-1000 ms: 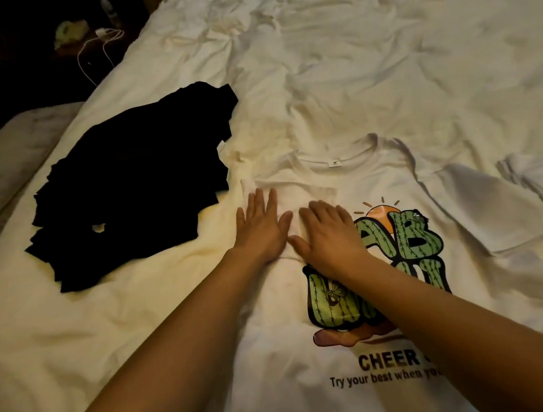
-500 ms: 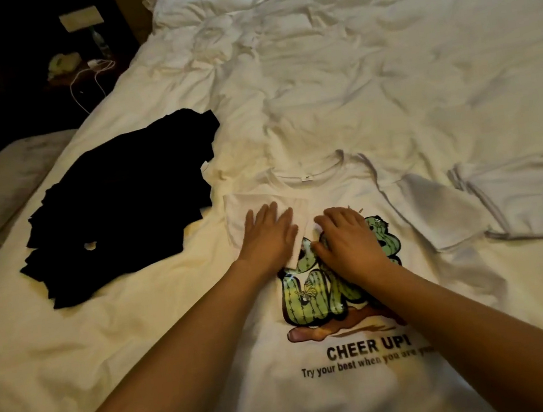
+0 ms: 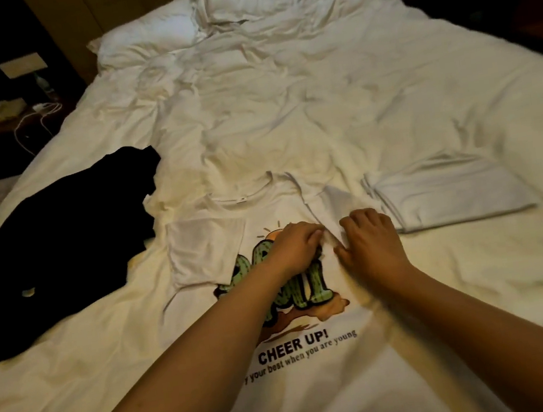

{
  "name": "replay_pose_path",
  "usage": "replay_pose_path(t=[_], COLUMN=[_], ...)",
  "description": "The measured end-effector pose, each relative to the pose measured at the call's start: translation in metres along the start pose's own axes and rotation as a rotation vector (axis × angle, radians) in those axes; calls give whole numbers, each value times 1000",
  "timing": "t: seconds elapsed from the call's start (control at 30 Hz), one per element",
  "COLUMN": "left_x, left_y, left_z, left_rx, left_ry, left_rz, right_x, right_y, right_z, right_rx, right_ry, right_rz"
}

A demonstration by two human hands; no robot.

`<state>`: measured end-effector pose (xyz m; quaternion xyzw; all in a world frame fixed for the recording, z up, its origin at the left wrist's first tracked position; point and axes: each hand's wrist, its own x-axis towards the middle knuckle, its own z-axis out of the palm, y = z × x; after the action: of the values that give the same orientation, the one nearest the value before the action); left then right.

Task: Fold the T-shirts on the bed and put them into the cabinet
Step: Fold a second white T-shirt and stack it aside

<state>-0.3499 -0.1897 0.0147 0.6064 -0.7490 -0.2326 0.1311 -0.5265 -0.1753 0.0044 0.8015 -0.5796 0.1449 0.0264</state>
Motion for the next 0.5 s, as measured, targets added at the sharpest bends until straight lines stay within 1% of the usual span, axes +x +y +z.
replay_pose_path(t=[0.07,0.13,0.17,0.23,0.33,0.43,0.5], left_x=[6,10,12,17,27,45,62], left_y=[9,19,24,29,38,47,53], left_z=[5,9,10,10,4,-10,-20], left_rx=[-110,-201,-248,-344,-375,-399,-346], left_ry=[12,46,76,152,235,215,203], left_rz=[-39,-94,-113,-131,-85,3,29], right_x=[0,4,7,15,23,33,42], right_y=[11,21,25,29,34,41,48], right_z=[0,-3,-5,-12,-29,-41,-47], right_rx=[14,80,156,386,756,876,946], right_ry=[15,15,22,49,41,59,65], right_rz=[-16,-13,9,90,185,204,211])
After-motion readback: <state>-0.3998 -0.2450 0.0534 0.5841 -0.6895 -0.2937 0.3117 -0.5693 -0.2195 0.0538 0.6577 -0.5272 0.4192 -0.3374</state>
